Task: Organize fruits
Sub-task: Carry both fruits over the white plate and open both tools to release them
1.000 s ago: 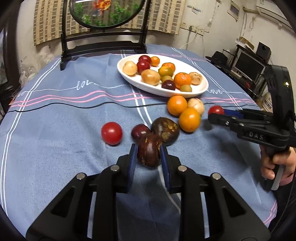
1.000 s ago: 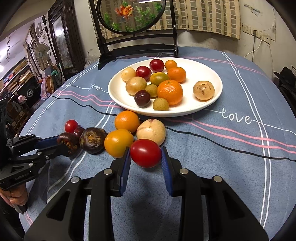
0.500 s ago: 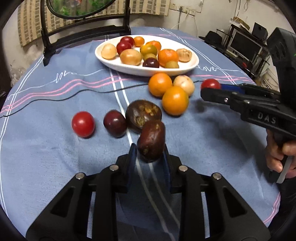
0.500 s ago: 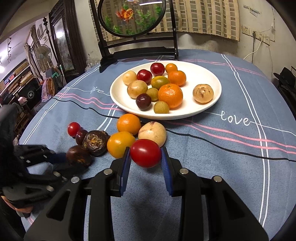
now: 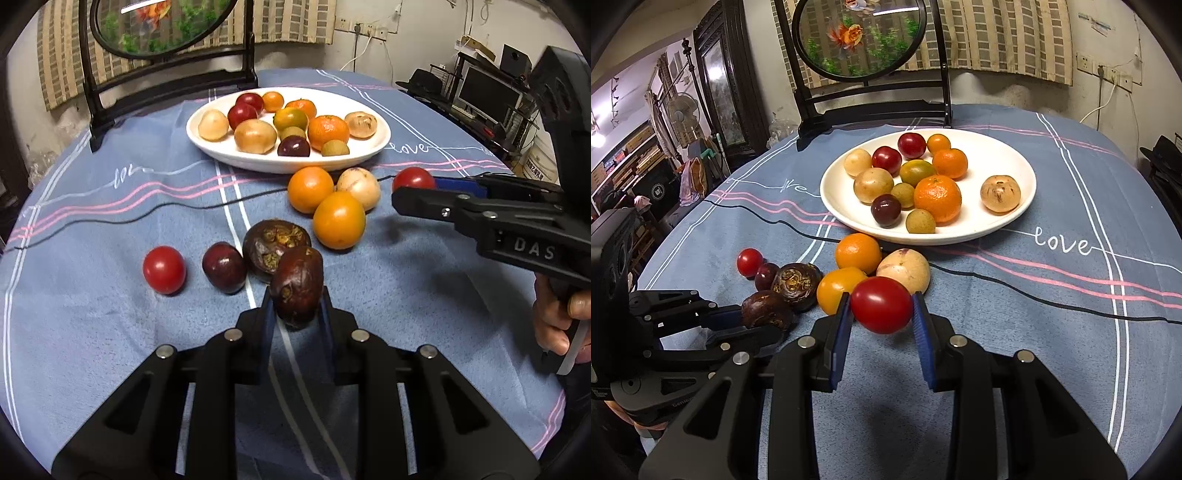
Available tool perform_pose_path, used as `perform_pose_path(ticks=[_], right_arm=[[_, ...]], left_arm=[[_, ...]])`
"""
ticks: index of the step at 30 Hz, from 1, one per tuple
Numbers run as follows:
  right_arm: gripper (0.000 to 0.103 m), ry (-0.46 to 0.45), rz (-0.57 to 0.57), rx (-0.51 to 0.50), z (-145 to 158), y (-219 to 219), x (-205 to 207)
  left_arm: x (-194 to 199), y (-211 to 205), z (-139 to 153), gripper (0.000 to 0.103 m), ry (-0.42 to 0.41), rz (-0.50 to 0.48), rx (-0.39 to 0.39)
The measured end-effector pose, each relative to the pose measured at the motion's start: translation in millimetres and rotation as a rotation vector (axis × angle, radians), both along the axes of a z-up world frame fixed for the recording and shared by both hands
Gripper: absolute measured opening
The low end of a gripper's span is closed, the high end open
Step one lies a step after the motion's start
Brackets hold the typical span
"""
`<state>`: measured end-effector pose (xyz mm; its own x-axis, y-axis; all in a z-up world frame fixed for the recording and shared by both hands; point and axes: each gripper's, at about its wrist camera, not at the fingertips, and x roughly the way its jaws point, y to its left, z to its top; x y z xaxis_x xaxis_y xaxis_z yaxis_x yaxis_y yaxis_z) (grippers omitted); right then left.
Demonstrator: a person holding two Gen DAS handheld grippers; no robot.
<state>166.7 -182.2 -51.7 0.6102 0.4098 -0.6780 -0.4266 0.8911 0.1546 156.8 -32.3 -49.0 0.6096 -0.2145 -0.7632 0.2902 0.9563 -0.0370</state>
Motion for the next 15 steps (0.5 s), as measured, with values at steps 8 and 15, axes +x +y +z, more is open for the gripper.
perform_pose_path(ticks=[8, 15], right_arm=[[0.033, -0.026, -0.014, 0.099, 15, -15, 6], [0.033, -0.131, -0.076, 0.155, 51, -20, 55]], left_arm=[[4, 6, 51, 0.023, -0.093, -0.053, -0.007], [96, 0, 97, 0.023, -0.15, -0.056, -0.023]])
